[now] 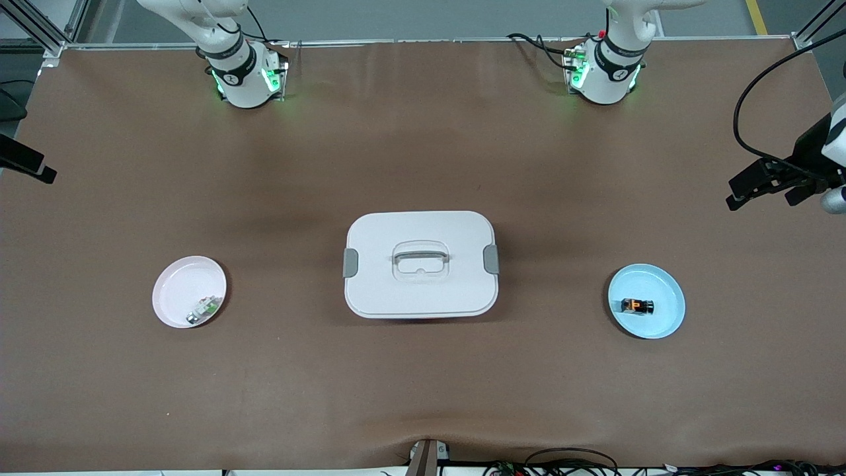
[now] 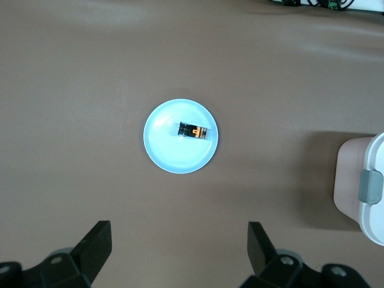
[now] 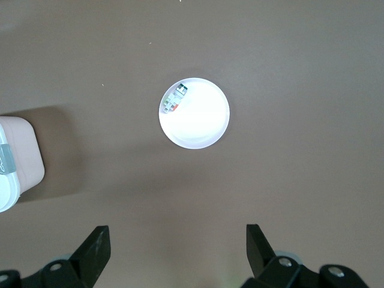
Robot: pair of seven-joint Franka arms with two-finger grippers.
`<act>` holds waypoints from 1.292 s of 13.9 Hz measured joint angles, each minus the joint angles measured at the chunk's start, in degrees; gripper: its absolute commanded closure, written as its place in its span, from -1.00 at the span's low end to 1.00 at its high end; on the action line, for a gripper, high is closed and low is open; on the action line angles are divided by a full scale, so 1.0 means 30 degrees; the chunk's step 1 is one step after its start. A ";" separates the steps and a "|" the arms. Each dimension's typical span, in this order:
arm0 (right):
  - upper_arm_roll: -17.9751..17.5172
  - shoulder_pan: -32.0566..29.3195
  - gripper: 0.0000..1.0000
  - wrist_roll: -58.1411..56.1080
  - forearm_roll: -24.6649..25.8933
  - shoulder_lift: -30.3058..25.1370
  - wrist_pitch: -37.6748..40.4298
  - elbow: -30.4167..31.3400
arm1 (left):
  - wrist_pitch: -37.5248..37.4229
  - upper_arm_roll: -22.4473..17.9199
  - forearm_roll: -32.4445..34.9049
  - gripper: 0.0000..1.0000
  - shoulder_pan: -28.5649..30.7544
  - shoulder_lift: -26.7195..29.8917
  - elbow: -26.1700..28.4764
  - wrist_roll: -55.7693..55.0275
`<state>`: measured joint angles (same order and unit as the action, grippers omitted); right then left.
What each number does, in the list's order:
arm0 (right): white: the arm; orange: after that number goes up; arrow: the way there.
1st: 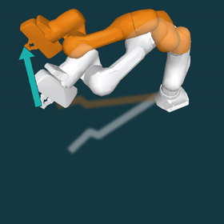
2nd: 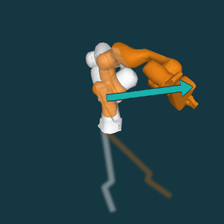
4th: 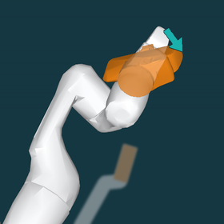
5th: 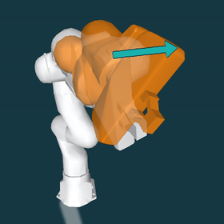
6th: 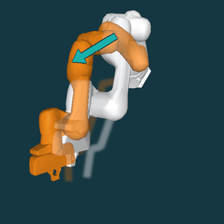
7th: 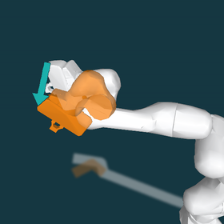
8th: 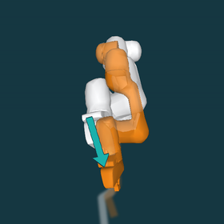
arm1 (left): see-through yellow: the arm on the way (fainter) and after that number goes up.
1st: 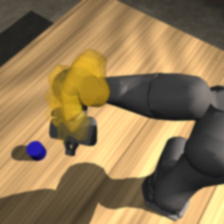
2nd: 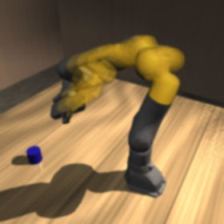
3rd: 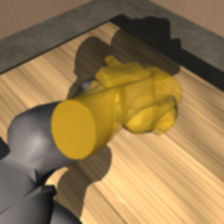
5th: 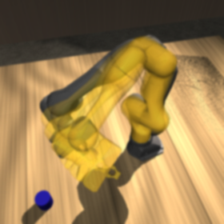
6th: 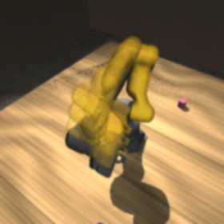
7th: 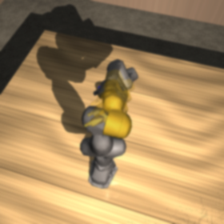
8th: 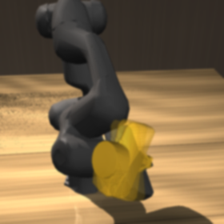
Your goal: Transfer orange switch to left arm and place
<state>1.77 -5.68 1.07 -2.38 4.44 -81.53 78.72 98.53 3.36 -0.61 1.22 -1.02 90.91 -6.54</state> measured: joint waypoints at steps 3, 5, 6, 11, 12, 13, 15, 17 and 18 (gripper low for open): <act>0.0000 0.0000 -1.00 0.0000 -0.0007 0.0000 -0.0006 0.0000 | 0.0000 0.0064 0.0000 -1.00 0.0037 0.0000 0.0002 0.0000; -0.0001 0.0000 -1.00 0.0000 -0.0014 0.0000 -0.0006 0.0000 | 0.0000 0.0064 0.0000 -1.00 0.0098 -0.0001 0.0002 0.0000; -0.0001 0.0000 -1.00 0.0000 -0.0017 0.0000 -0.0007 0.0000 | 0.0000 0.0064 0.0000 -1.00 0.0107 -0.0005 0.0003 0.0000; -0.0002 0.0000 -1.00 0.0000 -0.0024 0.0000 -0.0007 0.0000 | 0.0000 0.0191 0.0000 -1.00 0.0092 -0.0046 0.0017 0.0000; -0.0001 0.0000 -1.00 0.0000 -0.0025 0.0000 -0.0007 0.0001 | 0.0000 0.0228 0.0000 -1.00 0.0090 -0.0045 0.0023 0.0000; -0.0001 0.0000 -1.00 0.0000 -0.0025 0.0000 -0.0007 0.0001 | 0.0001 0.0312 0.0000 -1.00 0.0090 -0.0040 0.0055 0.0028; -0.0002 0.0000 -1.00 0.0000 -0.0026 0.0000 -0.0007 0.0001 | 0.0182 0.0701 0.0000 -1.00 0.0086 0.0095 0.0352 0.0062; -0.0002 0.0000 -1.00 0.0000 -0.0027 0.0000 -0.0007 0.0004 | 0.0854 0.0944 0.0001 -1.00 0.0083 0.0630 0.1253 0.0182; -0.0002 -0.0001 -1.00 0.0000 -0.0028 0.0000 -0.0007 0.0005 | 0.1205 0.0952 0.0001 -1.00 0.0091 0.0997 0.1828 0.0583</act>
<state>1.76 -5.68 1.07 -2.47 4.44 -81.56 78.74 102.15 6.22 -0.61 1.49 1.97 96.40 -4.79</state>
